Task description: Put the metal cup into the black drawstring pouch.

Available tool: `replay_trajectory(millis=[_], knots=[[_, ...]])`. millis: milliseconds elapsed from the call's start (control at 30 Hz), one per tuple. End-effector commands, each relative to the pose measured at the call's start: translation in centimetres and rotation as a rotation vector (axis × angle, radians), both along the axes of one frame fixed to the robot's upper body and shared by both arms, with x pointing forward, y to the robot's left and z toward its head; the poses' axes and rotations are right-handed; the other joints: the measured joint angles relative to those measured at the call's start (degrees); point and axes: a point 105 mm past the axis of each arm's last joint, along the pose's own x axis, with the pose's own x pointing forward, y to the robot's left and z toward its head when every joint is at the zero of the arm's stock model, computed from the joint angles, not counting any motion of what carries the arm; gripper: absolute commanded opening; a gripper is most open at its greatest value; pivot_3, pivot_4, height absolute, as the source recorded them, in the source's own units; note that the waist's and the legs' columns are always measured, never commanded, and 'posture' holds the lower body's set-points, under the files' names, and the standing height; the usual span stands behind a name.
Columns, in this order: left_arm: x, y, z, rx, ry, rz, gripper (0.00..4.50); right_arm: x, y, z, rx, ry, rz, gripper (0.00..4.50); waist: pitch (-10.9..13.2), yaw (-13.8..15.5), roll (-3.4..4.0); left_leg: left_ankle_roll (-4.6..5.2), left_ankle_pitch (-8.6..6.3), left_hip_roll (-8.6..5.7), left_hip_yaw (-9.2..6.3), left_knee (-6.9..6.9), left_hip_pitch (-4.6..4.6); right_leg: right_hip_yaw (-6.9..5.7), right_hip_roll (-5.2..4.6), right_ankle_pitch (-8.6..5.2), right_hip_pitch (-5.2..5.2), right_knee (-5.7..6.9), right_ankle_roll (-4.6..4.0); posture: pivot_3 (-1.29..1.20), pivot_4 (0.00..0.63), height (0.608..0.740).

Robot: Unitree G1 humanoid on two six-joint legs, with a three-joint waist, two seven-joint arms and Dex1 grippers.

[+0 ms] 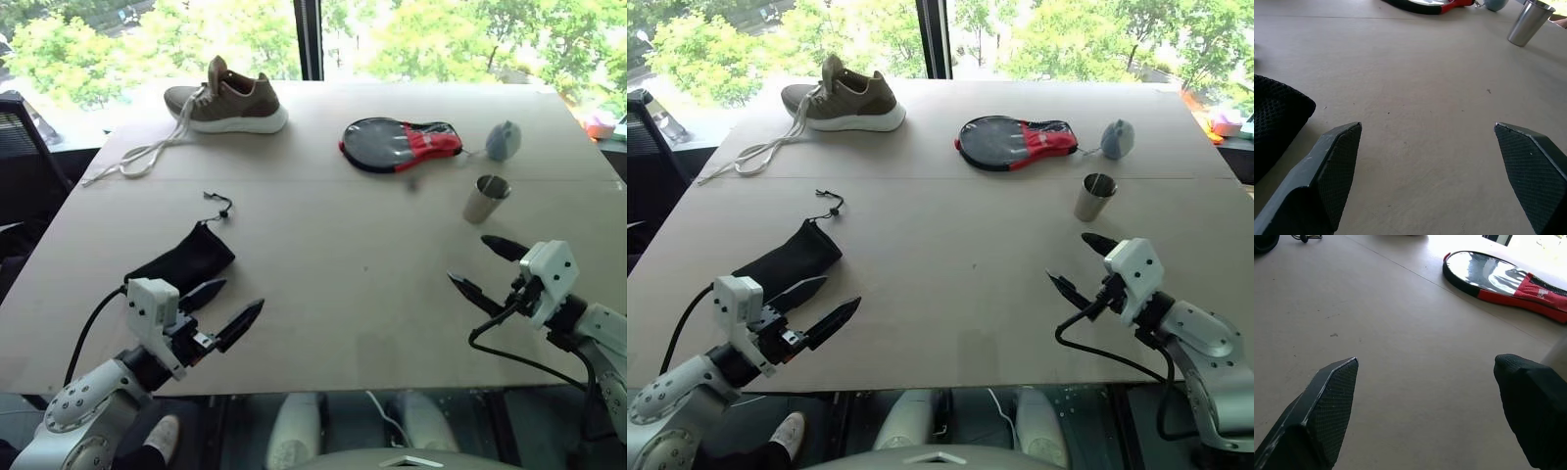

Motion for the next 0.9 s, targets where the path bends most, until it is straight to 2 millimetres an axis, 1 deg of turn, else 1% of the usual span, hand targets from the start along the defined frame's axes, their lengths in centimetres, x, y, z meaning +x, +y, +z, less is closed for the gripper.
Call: replay_trajectory(millis=[33,200,300,367,467,567,600,667,700,767,800,867,900], knots=[[0.2,0.2,0.7,0.012,-0.036,0.0,4.46,0.0,-0.1,0.8,0.002,-0.047,-0.01,4.5,0.0,0.01,0.0,0.0,0.0,0.0,0.0,0.0,0.0,0.0,0.0,0.0,0.0,0.0,0.0,0.0,0.15,0.74],[1.0,-0.1,1.2,-0.024,-0.048,0.008,4.46,0.1,0.2,0.9,0.011,-0.063,-0.017,4.5,0.0,0.03,0.0,0.0,0.0,-0.01,-0.03,0.01,0.0,-0.03,0.01,0.0,0.01,0.01,0.0,0.0,0.15,0.74],[1.4,-0.5,1.4,-0.045,-0.049,0.033,4.46,0.3,0.6,1.2,0.019,-0.078,-0.002,4.5,0.0,-0.13,0.0,0.0,0.0,-0.01,0.02,0.01,0.0,0.03,0.01,0.01,0.01,0.01,0.03,0.0,0.15,0.74],[1.8,-0.8,1.8,-0.073,-0.052,0.066,4.46,0.4,0.8,1.4,0.022,-0.089,0.013,4.5,0.0,-0.09,0.0,0.0,0.0,-0.01,0.02,0.01,0.02,0.05,0.04,0.1,0.01,0.02,0.19,0.0,0.15,0.74],[3.6,-0.5,2.3,-0.011,-0.064,0.239,4.46,0.2,1.7,1.9,0.027,-0.099,0.093,4.5,0.0,0.09,0.0,0.0,0.0,-0.01,-0.02,0.03,0.02,0.02,0.05,0.12,0.03,0.05,0.21,0.0,0.15,0.74],[5.9,0.4,3.3,0.09,-0.033,0.496,4.46,-0.1,2.9,2.7,0.006,-0.105,0.207,4.5,0.03,0.26,-0.03,0.01,0.0,-0.04,-0.16,0.16,0.01,0.02,0.11,0.13,0.14,0.08,0.23,0.0,0.15,0.74],[6.3,0.5,3.6,0.122,-0.018,0.552,4.46,-0.2,3.2,2.9,-0.003,-0.104,0.239,4.5,0.02,0.17,-0.05,0.01,0.01,-0.06,-0.32,0.31,0.01,0.01,0.22,0.14,0.29,0.1,0.24,0.0,0.15,0.74],[7.3,0.8,4.4,0.121,0.003,0.685,4.46,-0.9,3.8,3.4,-0.006,-0.094,0.331,4.5,0.02,0.07,-0.07,0.01,0.0,-0.06,-0.36,0.33,0.08,0.06,0.27,0.14,0.42,0.07,0.24,0.0,0.15,0.74],[7.6,1.0,4.7,0.15,0.031,0.741,4.46,-1.1,3.9,3.8,-0.021,-0.114,0.363,4.5,0.05,0.09,-0.12,0.02,0.0,-0.08,-0.36,0.35,0.08,0.09,0.25,0.14,0.45,0.06,0.26,0.0,0.15,0.74],[8.0,1.3,4.5,0.184,0.133,0.829,4.46,-1.2,3.8,4.5,-0.035,-0.15,0.393,4.5,0.08,0.09,-0.23,0.03,-0.01,-0.2,-0.48,0.44,0.02,0.1,0.37,0.18,0.46,0.07,0.33,0.0,0.15,0.74],[8.5,1.4,4.6,0.171,0.178,0.871,4.46,-1.1,3.7,4.8,-0.026,-0.16,0.397,4.5,0.09,0.06,-0.25,0.03,0.0,-0.24,-0.51,0.46,0.02,0.13,0.44,0.18,0.5,0.06,0.33,0.0,0.15,0.74],[9.1,1.5,4.1,0.119,0.267,0.972,4.46,-1.0,3.7,5.1,-0.015,-0.163,0.41,4.5,0.12,0.09,-0.29,0.01,0.0,-0.24,-0.6,0.46,0.0,0.14,0.55,0.17,0.5,0.06,0.33,0.0,0.15,0.74],[9.5,1.6,4.3,0.108,0.284,1.021,4.46,-0.9,3.7,5.2,-0.016,-0.165,0.414,4.5,0.12,0.09,-0.3,0.0,0.01,-0.24,-0.63,0.47,0.0,0.16,0.6,0.17,0.5,0.06,0.33,0.0,0.15,0.74]])
